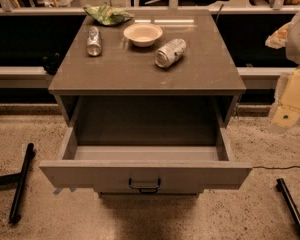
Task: Close top drawer
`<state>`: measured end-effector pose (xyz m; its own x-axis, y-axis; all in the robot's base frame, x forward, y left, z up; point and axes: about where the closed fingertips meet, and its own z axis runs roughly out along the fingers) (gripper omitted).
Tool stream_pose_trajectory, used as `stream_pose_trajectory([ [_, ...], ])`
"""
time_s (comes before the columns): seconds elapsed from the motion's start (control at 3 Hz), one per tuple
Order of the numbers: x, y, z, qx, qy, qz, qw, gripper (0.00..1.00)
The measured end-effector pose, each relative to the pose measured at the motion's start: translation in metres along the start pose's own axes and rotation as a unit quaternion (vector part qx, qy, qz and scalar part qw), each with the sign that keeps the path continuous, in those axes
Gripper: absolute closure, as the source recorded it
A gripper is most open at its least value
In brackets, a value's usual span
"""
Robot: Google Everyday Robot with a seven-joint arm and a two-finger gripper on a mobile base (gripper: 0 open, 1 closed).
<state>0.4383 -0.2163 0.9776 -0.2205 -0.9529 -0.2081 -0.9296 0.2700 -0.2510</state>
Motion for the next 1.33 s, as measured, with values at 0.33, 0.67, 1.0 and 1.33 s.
stream_pose_trajectory([
  [0.33, 0.000, 0.000, 0.000, 0.000, 0.000, 0.000, 1.0000, 0.00],
  [0.67, 0.008, 0.001, 0.012, 0.004, -0.006, 0.010, 0.9999, 0.00],
  [1.0, 0.018, 0.015, 0.062, -0.031, -0.017, 0.039, 0.9986, 0.00],
  [1.33, 0.033, 0.045, 0.149, -0.099, -0.011, 0.076, 0.9922, 0.03],
])
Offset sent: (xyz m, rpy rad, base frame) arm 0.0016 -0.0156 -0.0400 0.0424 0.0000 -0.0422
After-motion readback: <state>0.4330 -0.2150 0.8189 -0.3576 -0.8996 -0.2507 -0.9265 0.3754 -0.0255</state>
